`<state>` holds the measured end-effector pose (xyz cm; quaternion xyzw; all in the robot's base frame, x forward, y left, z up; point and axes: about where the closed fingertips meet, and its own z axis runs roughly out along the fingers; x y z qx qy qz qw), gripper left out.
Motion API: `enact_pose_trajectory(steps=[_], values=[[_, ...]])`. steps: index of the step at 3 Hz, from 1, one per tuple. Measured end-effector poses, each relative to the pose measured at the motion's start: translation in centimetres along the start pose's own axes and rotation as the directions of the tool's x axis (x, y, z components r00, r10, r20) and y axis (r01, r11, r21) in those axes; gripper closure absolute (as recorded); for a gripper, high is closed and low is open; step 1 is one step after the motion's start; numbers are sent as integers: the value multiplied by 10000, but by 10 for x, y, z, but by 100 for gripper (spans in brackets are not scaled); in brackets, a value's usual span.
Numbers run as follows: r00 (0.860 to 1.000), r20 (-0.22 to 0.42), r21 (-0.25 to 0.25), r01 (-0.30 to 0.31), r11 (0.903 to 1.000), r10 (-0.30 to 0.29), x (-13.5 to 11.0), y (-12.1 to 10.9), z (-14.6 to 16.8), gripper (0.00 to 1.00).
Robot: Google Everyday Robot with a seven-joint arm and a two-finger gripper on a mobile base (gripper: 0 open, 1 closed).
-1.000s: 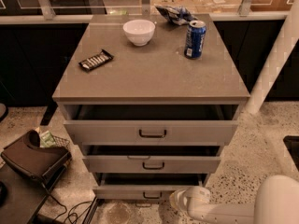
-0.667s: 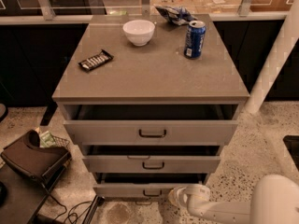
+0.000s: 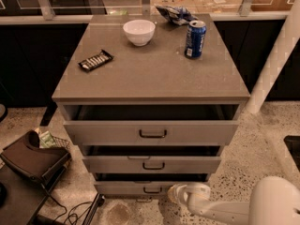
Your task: Close bottom drawer
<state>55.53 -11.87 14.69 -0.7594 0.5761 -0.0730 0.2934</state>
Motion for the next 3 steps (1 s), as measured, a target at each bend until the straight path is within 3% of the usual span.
enact_pose_trajectory(steps=[2, 3], values=[[9999, 125, 486, -33, 9988, 27, 2, -8, 3, 100], [9999, 126, 485, -32, 9988, 26, 1, -8, 3, 100]])
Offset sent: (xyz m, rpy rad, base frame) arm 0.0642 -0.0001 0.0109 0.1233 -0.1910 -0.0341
